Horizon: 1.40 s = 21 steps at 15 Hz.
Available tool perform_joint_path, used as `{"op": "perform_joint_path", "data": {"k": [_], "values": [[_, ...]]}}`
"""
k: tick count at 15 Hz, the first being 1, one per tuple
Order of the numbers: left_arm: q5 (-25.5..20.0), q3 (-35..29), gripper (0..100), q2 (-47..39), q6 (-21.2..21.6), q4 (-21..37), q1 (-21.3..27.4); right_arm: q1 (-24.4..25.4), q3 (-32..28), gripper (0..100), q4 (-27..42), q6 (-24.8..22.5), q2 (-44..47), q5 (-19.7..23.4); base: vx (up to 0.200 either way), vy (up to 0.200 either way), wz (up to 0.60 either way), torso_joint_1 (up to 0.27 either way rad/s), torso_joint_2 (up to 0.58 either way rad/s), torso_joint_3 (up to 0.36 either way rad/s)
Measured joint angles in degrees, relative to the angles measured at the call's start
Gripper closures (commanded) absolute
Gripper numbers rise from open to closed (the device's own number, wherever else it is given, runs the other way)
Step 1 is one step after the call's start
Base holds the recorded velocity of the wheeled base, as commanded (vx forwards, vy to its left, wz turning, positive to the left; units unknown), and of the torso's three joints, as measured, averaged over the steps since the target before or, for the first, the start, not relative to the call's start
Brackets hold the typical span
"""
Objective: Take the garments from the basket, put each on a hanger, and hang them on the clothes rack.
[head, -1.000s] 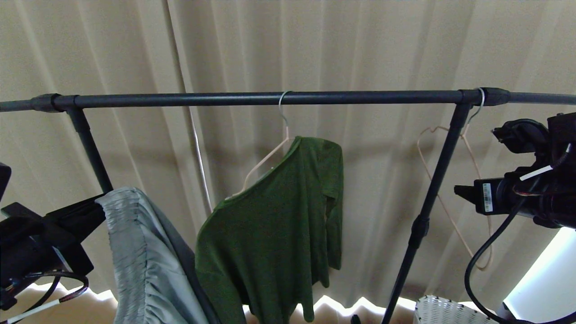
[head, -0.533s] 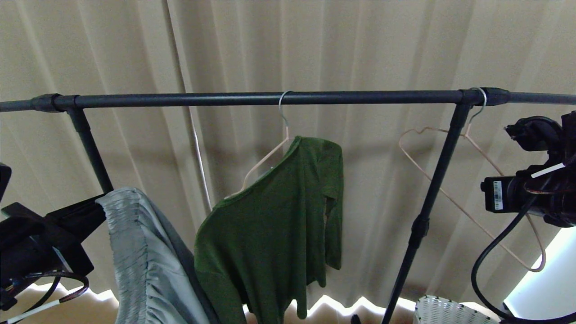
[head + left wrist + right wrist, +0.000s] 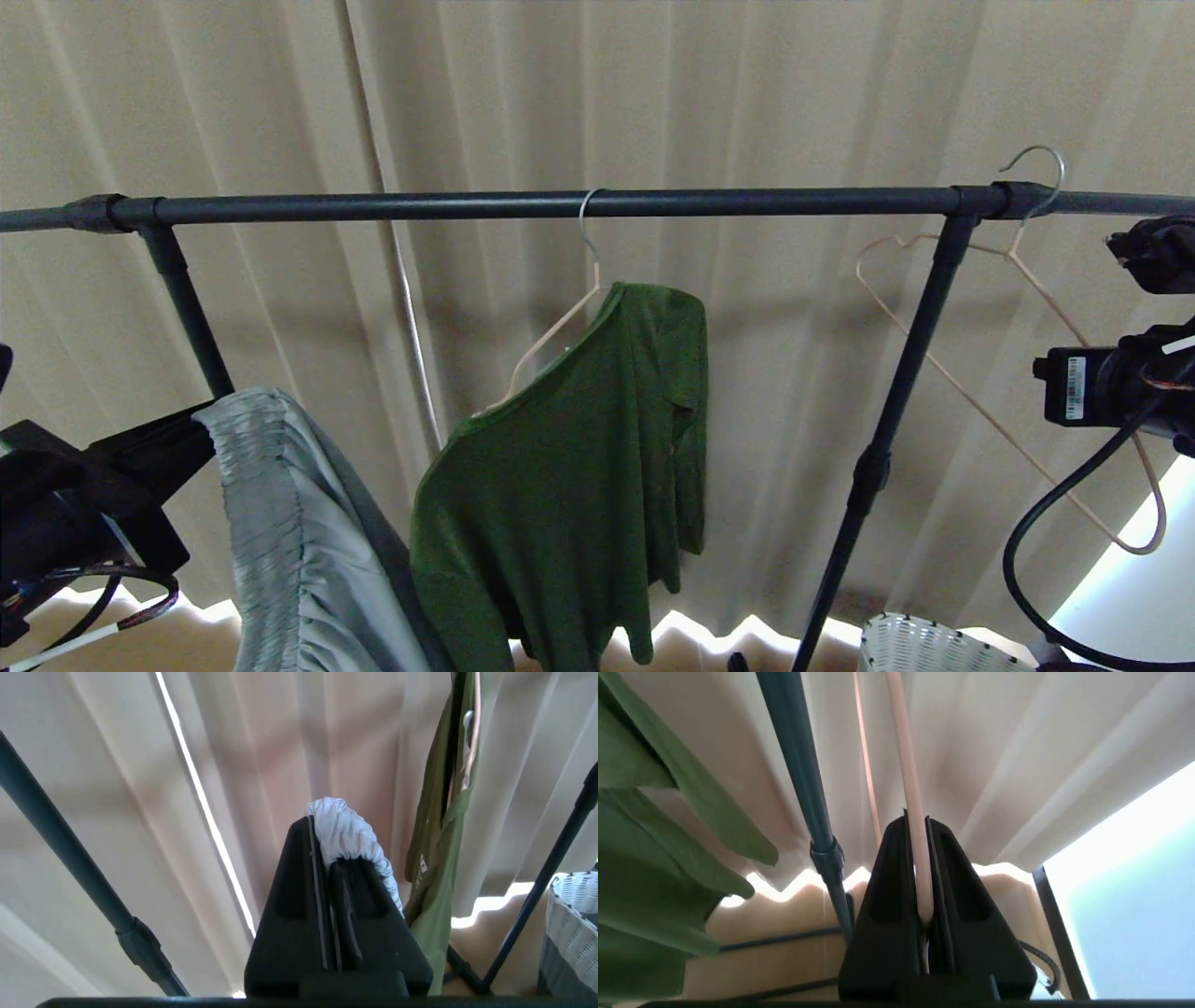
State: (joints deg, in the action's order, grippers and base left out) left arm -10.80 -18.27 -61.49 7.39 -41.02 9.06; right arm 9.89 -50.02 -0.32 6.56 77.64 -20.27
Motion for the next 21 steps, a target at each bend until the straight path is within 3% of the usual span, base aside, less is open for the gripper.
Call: {"op": "perform_joint_path", "data": {"k": [9, 13, 21], "values": [[0.0, 0.1, 100, 0.0, 0.0, 0.0, 0.0, -0.2, 1.1, 100, -1.0, 0.2, -4.5, 0.6, 0.000, 0.000, 0.00, 0.000, 0.00, 0.000], [0.0, 0.1, 100, 0.0, 0.0, 0.0, 0.1, -0.2, 4.2, 100, -5.4, -0.4, -6.0, 0.4, 0.000, 0.000, 0.00, 0.000, 0.00, 0.000], [0.0, 0.2, 100, 0.0, 0.0, 0.0, 0.0, -0.2, 8.0, 100, -4.6, -1.3, -7.9, 0.5, 0.000, 0.000, 0.00, 0.000, 0.00, 0.000]]}}
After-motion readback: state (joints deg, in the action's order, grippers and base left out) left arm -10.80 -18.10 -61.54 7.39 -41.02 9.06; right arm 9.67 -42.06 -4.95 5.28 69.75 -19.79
